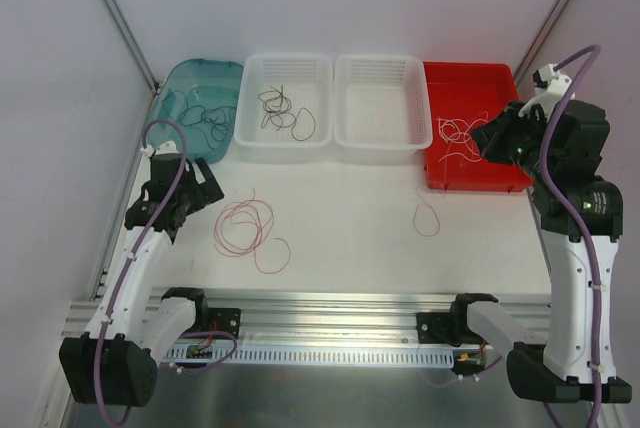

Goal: Untangle the cables

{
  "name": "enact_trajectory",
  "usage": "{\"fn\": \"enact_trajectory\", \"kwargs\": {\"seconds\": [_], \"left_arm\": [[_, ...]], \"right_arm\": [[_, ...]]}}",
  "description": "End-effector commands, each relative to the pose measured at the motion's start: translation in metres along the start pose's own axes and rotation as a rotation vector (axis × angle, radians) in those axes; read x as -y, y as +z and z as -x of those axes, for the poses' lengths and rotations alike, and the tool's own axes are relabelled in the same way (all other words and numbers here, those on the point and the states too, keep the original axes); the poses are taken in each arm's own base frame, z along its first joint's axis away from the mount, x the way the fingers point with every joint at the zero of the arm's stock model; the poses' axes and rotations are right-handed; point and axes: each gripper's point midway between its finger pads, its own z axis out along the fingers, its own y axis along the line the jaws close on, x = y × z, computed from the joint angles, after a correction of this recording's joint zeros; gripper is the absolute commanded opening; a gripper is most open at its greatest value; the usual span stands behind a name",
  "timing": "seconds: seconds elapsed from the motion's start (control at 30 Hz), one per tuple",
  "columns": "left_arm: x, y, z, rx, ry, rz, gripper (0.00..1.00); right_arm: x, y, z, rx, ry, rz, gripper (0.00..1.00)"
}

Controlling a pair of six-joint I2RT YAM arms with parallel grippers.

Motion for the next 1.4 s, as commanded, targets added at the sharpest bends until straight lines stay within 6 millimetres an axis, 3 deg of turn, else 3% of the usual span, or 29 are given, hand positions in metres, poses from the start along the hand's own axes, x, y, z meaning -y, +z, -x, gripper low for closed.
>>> {"fn": "enact_trajectory", "kwargs": {"seconds": [0.0, 0.13, 0.2, 0.27, 0.3, 0.33, 0.43, 0.47, 0.53, 0.57, 0.73, 1.0, 1.13, 1.37], "left_arm": [[0.003, -0.014, 0.000, 0.031, 0.123, -0.076, 0.96], [0.003, -0.016, -0.003, 0.066, 0.146, -0.104, 0.97], [0.005, -0.013, -0.010, 0.067, 0.141, -0.133, 0.97], [0.008, -0.012, -0.011, 0.067, 0.140, -0.151, 0.97], [0.010, -0.012, -0.010, 0.065, 0.142, -0.158, 0.97], [0.011, -0.011, -0.008, 0.066, 0.142, -0.159, 0.97], [0.013, -0.010, -0.009, 0.060, 0.141, -0.170, 0.97], [0.014, -0.010, -0.009, 0.058, 0.141, -0.176, 0.97], [0.016, -0.010, -0.011, 0.055, 0.141, -0.184, 0.97], [0.016, -0.010, -0.010, 0.057, 0.140, -0.186, 0.97], [0.017, -0.009, -0.011, 0.053, 0.140, -0.188, 0.96], [0.019, -0.009, -0.016, 0.038, 0.143, -0.205, 0.96], [0.021, -0.008, -0.017, 0.030, 0.146, -0.214, 0.96], [0.022, -0.008, -0.017, 0.026, 0.148, -0.224, 0.96]], "right_arm": [[-0.045, -0.001, 0.016, -0.017, 0.032, 0.221, 0.01], [-0.065, 0.011, -0.003, -0.098, 0.032, 0.295, 0.01], [-0.069, 0.020, -0.025, -0.164, 0.038, 0.304, 0.02], [-0.064, 0.036, -0.066, -0.269, 0.046, 0.287, 0.02], [-0.059, 0.042, -0.075, -0.266, 0.034, 0.263, 0.02], [-0.046, 0.053, -0.110, -0.342, 0.035, 0.219, 0.02], [-0.026, 0.066, -0.151, -0.387, 0.003, 0.127, 0.02], [-0.011, 0.071, -0.184, -0.451, 0.000, 0.080, 0.03], [0.004, 0.081, -0.203, -0.459, -0.003, 0.016, 0.03], [0.015, 0.083, -0.228, -0.506, -0.002, -0.020, 0.03], [0.044, 0.104, -0.260, -0.521, -0.020, -0.138, 0.04], [0.062, 0.129, -0.290, -0.582, -0.023, -0.217, 0.19], [0.066, 0.130, -0.290, -0.590, -0.058, -0.247, 0.39], [0.076, 0.123, -0.290, -0.633, -0.147, -0.281, 0.62]]}}
